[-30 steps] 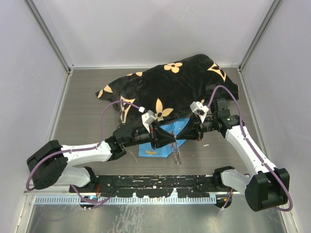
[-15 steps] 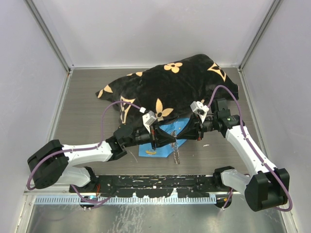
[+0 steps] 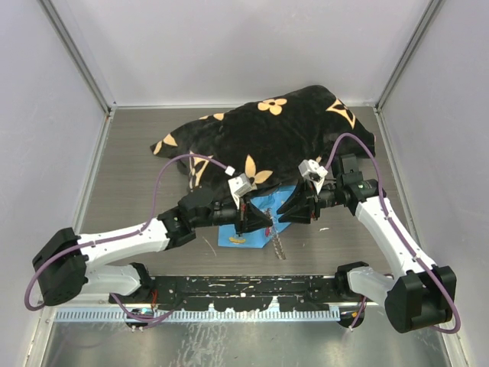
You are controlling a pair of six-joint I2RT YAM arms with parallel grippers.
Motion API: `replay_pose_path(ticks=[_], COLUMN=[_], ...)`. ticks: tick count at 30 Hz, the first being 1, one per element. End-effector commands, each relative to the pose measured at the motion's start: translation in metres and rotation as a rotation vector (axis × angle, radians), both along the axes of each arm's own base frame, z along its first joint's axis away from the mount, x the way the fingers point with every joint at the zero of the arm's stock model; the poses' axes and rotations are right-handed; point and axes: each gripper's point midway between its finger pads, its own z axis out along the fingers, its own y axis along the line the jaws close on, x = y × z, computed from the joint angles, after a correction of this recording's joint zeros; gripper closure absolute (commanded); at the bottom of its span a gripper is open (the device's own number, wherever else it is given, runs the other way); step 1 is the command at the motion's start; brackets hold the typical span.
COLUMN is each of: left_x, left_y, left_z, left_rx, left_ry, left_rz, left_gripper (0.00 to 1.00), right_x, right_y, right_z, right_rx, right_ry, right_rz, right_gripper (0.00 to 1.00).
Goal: Remove the keys from the keyring
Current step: Remove the key from the keyring.
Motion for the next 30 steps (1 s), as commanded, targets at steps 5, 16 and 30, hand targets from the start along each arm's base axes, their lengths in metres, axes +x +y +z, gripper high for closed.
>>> replay_pose_path(ticks=[5,16,30], left_x=[-0.020,-0.025,-0.017], left_y=[0.016,0.017,0.003], left_z=[0.022,0.023,0.035], left_rx=[0.206,0.399,0.384], left_ry=[-0.071,0.044,0.030], left_rz=[-0.146,-0.324,-0.347], left_gripper=[1.00,1.00,1.00], right_x=[0.000,-0.008,-0.014], right_y=[-0.002,0.003,0.010], right_z=[0.025,0.022,0.014], right_rx=[-0.036,-0.020,0.005], right_ry=[-0.168,-0.169,-0.098], right_rz=[0.007,0.046,0.078], right_gripper=[0.49,0.43,0.56])
